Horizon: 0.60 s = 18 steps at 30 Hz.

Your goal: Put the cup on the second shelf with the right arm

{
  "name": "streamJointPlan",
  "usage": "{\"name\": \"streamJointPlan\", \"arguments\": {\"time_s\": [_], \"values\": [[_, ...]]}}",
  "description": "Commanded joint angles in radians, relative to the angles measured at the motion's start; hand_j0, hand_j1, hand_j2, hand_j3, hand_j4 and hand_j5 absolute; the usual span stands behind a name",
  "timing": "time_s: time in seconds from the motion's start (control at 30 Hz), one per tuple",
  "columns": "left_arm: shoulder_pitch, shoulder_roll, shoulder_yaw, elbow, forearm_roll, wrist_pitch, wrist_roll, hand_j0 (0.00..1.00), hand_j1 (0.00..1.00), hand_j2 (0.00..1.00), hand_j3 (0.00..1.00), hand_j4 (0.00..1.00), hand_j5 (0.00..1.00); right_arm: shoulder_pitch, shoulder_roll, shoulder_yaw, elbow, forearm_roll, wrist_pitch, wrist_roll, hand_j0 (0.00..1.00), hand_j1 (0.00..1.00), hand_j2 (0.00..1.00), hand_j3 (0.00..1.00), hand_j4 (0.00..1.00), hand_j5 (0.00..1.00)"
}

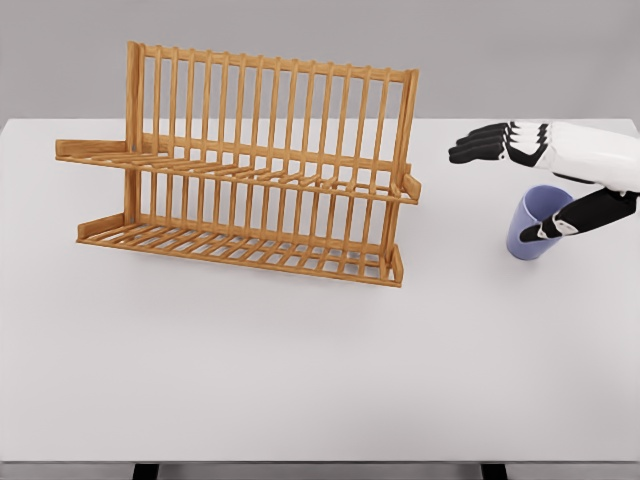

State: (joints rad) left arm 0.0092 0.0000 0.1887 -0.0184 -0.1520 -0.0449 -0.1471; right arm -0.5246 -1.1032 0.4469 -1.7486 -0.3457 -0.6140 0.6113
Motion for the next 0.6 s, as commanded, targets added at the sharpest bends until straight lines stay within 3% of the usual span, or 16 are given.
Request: {"name": "streamJointPlan", "arguments": {"time_s": [0.0, 0.07, 0.2, 0.33, 0.4, 0.5, 0.57], "values": [[0.0, 0.0, 0.0, 0.0, 0.0, -0.001, 0.0, 1.0, 1.0, 1.0, 1.0, 1.0, 1.0, 0.0, -0.001, 0.0, 0.0, -0.007, 0.003, 0.0, 1.0, 1.0, 1.0, 1.0, 1.0, 1.0], [-0.002, 0.0, 0.0, 0.0, 0.0, 0.0, 0.0, 1.0, 1.0, 1.0, 1.0, 1.0, 1.0, 0.005, -0.035, -0.005, -0.003, 0.001, 0.003, 0.0, 1.0, 1.0, 1.0, 1.0, 1.0, 1.0], [0.0, 0.0, 0.0, 0.0, -0.001, 0.0, 0.0, 1.0, 1.0, 1.0, 1.0, 1.0, 1.0, 0.005, -0.04, -0.039, -0.006, 0.073, 0.003, 0.0, 1.0, 1.0, 1.0, 1.0, 1.0, 1.0], [0.0, 0.0, 0.0, 0.0, 0.0, -0.001, 0.0, 1.0, 1.0, 1.0, 1.0, 1.0, 1.0, 0.032, -0.05, -0.05, 0.0, 0.045, 0.037, 0.0, 1.0, 1.0, 1.0, 1.0, 1.0, 1.0], [0.0, 0.0, 0.0, 0.0, 0.0, 0.0, 0.0, 1.0, 1.0, 1.0, 1.0, 1.0, 1.0, 0.048, -0.049, -0.05, 0.003, -0.133, 0.099, 0.0, 1.0, 1.0, 1.0, 1.0, 1.0, 1.0], [0.0, 0.0, 0.0, 0.0, 0.0, 0.0, 0.0, 1.0, 1.0, 1.0, 1.0, 1.0, 1.0, 0.066, -0.061, -0.053, 0.004, -0.254, 0.168, 0.0, 1.0, 1.0, 1.0, 1.0, 1.0, 1.0], [0.0, 0.0, 0.0, 0.0, 0.0, 0.0, 0.0, 1.0, 1.0, 1.0, 1.0, 1.0, 1.0, 0.066, -0.061, -0.053, 0.004, -0.254, 0.168, 0.0, 1.0, 1.0, 1.0, 1.0, 1.0, 1.0]]}}
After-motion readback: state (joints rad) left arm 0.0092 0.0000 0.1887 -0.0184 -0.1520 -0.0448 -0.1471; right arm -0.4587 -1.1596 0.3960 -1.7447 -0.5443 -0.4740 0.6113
